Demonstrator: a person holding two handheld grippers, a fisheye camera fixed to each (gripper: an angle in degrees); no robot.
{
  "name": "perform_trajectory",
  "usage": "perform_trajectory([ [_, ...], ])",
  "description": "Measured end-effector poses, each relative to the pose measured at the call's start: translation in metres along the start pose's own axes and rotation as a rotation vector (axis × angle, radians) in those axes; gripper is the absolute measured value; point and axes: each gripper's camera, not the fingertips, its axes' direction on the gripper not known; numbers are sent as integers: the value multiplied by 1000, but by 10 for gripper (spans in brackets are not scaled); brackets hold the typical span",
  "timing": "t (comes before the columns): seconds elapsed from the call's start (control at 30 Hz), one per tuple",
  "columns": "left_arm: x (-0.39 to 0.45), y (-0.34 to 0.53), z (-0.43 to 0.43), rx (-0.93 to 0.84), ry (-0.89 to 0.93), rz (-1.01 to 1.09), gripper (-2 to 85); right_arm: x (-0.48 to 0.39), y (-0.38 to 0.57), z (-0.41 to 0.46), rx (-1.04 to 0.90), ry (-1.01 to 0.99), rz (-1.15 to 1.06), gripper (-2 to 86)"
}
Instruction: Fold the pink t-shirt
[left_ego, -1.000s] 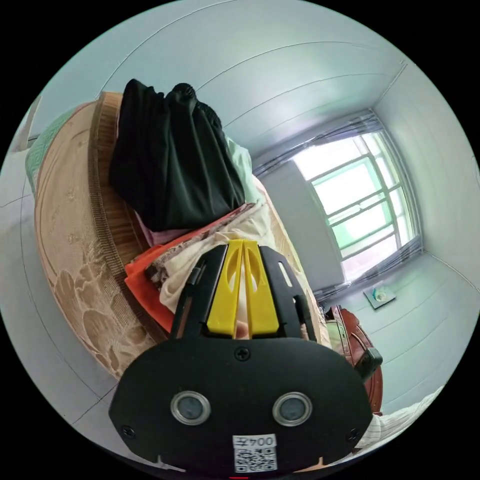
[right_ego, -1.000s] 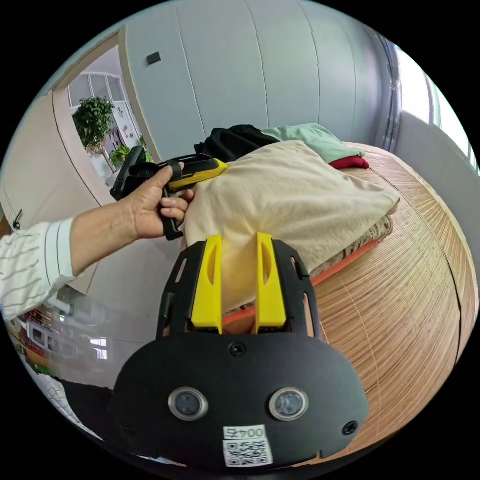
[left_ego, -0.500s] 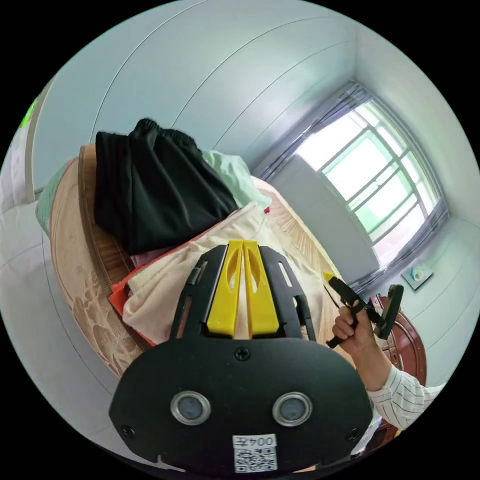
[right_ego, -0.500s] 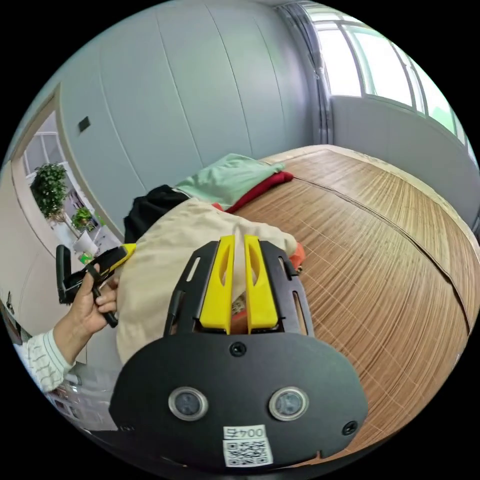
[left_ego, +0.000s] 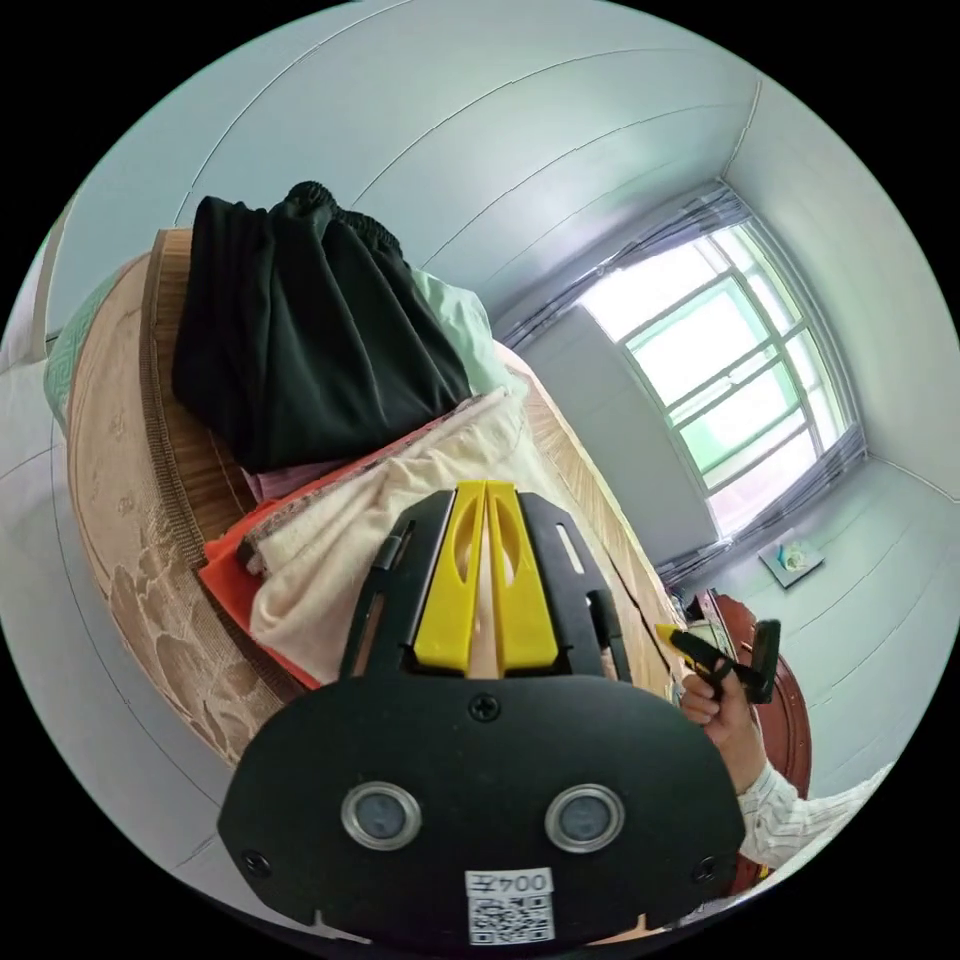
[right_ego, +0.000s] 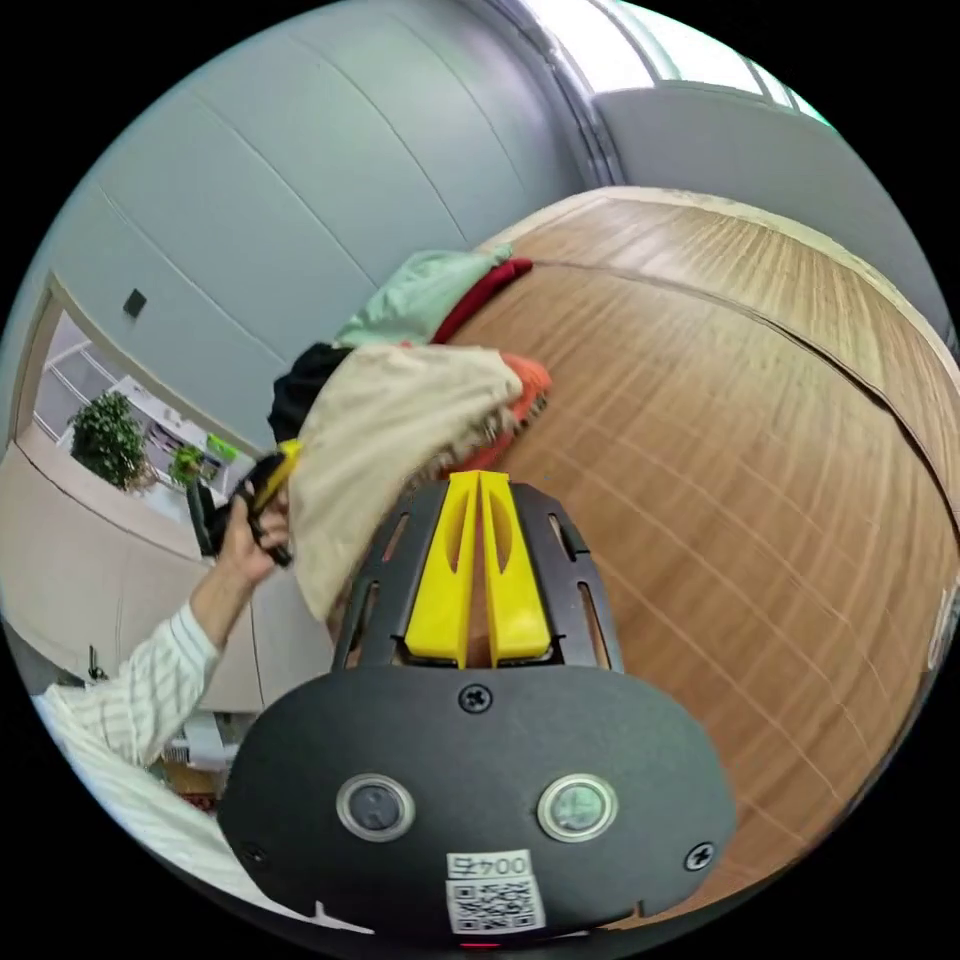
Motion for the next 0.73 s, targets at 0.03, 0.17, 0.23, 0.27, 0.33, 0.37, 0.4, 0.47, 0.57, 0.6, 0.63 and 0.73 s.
perform_trajectory([
  [0.03, 11, 4, -3, -15, 21, 27, 2, 10, 30, -18, -85, 57, 12, -7],
  [0.17, 106, 65, 0, -229, 13, 269, 3, 52, 129, -76, -236, 157, 154, -7],
  [0.23, 146, 107, 12, -320, -15, 384, 3, 75, 187, -114, -243, 211, 278, -7],
  [0.27, 170, 135, 22, -385, -10, 445, 4, 79, 200, -121, -252, 227, 297, -7],
  [0.33, 206, 182, 40, -459, 12, 539, 6, 86, 238, -139, -304, 360, 330, -7],
  [0.37, 230, 211, 51, -494, -5, 612, 6, 86, 245, -142, -316, 394, 333, -7],
  [0.4, 253, 240, 60, -507, -29, 694, 7, 86, 256, -146, -330, 449, 332, -7],
  [0.47, 279, 277, 73, -508, -71, 776, 7, 86, 268, -146, -350, 514, 323, -7],
  [0.57, 305, 325, 102, -574, -112, 820, 7, 87, 283, -133, -392, 511, 316, -7],
  [0.6, 311, 339, 111, -591, -143, 828, 7, 87, 290, -125, -416, 470, 308, -7],
  [0.63, 313, 346, 114, -594, -156, 833, 7, 85, 298, -121, -396, 470, 302, -7],
  [0.73, 326, 374, 127, -599, -221, 893, 7, 80, 314, -134, -308, 460, 314, -6],
])
